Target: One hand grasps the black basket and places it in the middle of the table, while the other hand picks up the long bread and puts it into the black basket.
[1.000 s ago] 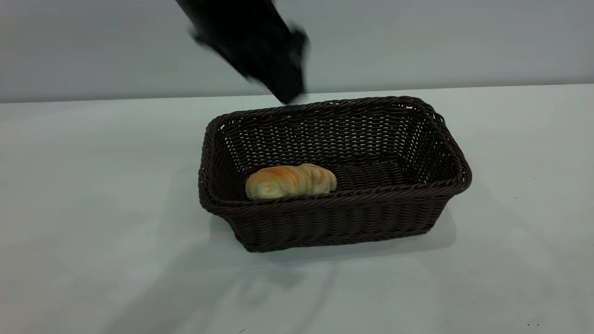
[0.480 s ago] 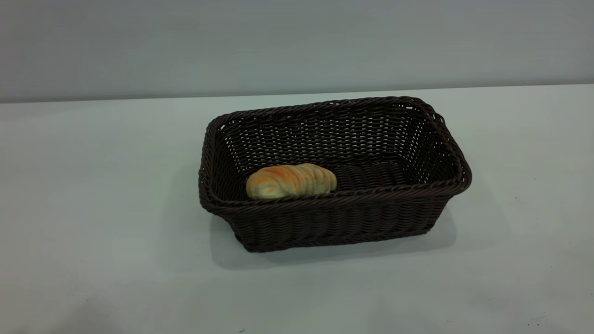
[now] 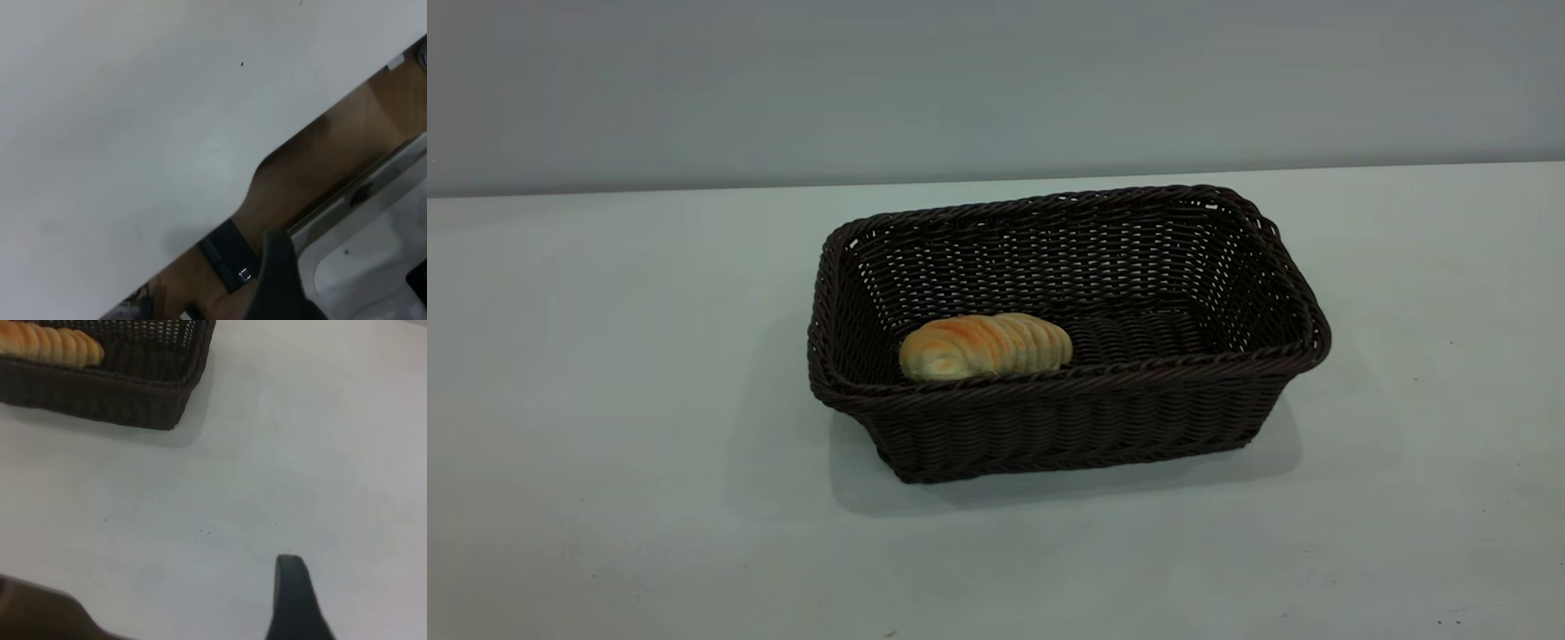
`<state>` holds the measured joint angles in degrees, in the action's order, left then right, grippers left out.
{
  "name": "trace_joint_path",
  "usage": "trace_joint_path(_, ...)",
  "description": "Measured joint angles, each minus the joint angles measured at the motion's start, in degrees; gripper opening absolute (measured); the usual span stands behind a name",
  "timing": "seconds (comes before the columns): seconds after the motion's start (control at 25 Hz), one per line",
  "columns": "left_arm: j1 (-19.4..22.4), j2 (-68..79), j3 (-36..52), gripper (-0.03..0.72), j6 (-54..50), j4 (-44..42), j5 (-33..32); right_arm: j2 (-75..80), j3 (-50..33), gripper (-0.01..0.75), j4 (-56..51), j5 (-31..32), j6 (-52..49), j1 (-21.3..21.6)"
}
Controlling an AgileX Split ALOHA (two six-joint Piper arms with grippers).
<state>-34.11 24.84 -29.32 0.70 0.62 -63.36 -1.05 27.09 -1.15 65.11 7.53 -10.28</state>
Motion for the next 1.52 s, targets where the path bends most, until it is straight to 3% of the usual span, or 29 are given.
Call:
trace_joint_path(0.28, 0.00, -6.01, 1.46, 0.585, -0.18, 0.00, -0.20, 0.00, 0.00, 0.494, 0.00, 0.00, -0.05, 0.20)
trace_joint_path(0.48, 0.00, -9.13, 1.46, 0.583, -0.18, 0.00, -0.27, -0.11, 0.00, 0.494, -0.70, 0.00, -0.05, 8.10)
trace_joint_path(0.6, 0.40, -11.47, 1.46, 0.583, -0.24, 0.06, -0.33, -0.11, 0.00, 0.494, -0.82, 0.00, -0.05, 9.26)
trace_joint_path(0.68, 4.09, -12.43, 1.46, 0.583, -0.24, 0.19, -0.46, -0.11, 0.00, 0.494, -0.82, 0.00, -0.05, 9.26)
trace_joint_path(0.88, 23.73, -14.73, 1.49, 0.582, -0.24, 0.19, -0.54, -0.11, 0.00, 0.494, -0.82, 0.00, -0.05, 9.30)
trace_joint_path(1.04, 33.15, -21.25, 1.49, 0.582, -0.24, 0.19, -0.59, -0.11, 0.00, 0.493, -0.87, 0.00, -0.05, 9.30)
trace_joint_path(1.16, 35.44, -25.66, 1.49, 0.582, -0.24, 0.19, -1.00, -0.11, 0.00, 0.493, -0.87, 0.00, -0.05, 9.30)
trace_joint_path(1.52, 36.10, -26.11, 1.49, 0.582, -0.24, 0.19, -1.37, -0.11, 0.00, 0.493, -0.87, 0.00, -0.05, 9.30)
